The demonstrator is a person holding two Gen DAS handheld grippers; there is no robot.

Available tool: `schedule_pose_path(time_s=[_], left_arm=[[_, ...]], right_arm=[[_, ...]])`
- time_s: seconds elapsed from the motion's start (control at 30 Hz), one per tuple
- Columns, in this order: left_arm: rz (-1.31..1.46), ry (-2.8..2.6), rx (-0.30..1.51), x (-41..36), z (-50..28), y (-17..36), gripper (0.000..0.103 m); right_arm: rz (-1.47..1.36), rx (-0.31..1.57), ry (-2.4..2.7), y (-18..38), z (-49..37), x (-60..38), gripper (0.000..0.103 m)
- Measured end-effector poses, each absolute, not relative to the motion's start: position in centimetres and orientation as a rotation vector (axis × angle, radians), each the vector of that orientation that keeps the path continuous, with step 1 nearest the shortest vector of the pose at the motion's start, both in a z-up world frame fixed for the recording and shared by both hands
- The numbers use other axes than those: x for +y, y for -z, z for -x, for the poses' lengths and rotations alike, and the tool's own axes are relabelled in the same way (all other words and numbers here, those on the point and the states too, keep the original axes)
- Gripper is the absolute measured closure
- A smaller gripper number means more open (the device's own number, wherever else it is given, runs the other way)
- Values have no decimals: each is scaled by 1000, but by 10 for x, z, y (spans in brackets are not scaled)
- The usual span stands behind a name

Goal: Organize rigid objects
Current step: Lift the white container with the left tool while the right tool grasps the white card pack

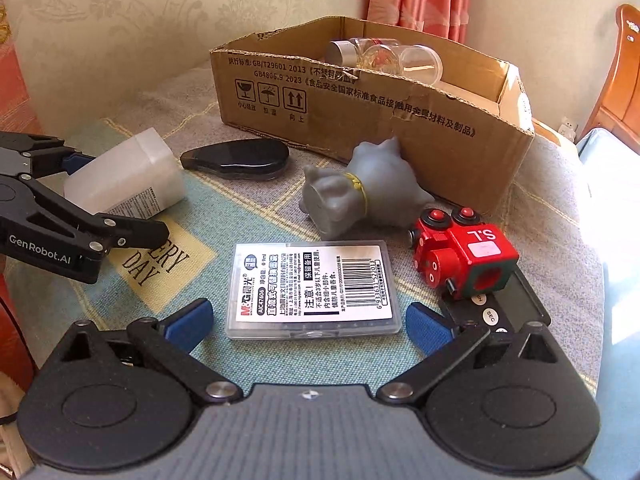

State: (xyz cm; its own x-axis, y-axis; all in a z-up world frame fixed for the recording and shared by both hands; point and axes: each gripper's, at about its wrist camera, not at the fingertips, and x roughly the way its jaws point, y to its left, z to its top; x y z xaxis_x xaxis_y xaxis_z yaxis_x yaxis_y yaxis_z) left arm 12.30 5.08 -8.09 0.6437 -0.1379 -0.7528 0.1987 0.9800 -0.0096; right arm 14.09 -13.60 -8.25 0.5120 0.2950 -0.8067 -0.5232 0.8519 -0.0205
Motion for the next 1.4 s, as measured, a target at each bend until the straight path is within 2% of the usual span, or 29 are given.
schedule_pose_path(time_s=[0.03, 0.4, 0.77, 0.8, 0.97, 1.07, 1.3, 1.4], left_arm=[[-72, 184, 854, 51, -123, 82, 0], [-58, 177, 796, 54, -114, 86, 0], [-53, 146, 822, 55, -119, 84, 1], [-58, 141, 823, 54, -120, 83, 1], [-71, 167, 818, 51, -120, 78, 19], [-66, 180, 819, 50, -120, 78, 25], [-59, 182, 821, 51, -122, 78, 25], [-60, 186, 821, 51, -123, 78, 25]], right_arm=[[275, 906, -497, 83, -140, -136, 0], [262, 880, -484, 83, -136, -137, 0], [269, 846, -520, 85, -139, -137, 0], [269, 845, -520, 85, -139, -137, 0], [270, 843, -524, 85, -140, -135, 0], [272, 843, -528, 86, -142, -133, 0], [297, 856, -564, 83, -147, -129, 0], [304, 854, -575, 80, -148, -130, 7]])
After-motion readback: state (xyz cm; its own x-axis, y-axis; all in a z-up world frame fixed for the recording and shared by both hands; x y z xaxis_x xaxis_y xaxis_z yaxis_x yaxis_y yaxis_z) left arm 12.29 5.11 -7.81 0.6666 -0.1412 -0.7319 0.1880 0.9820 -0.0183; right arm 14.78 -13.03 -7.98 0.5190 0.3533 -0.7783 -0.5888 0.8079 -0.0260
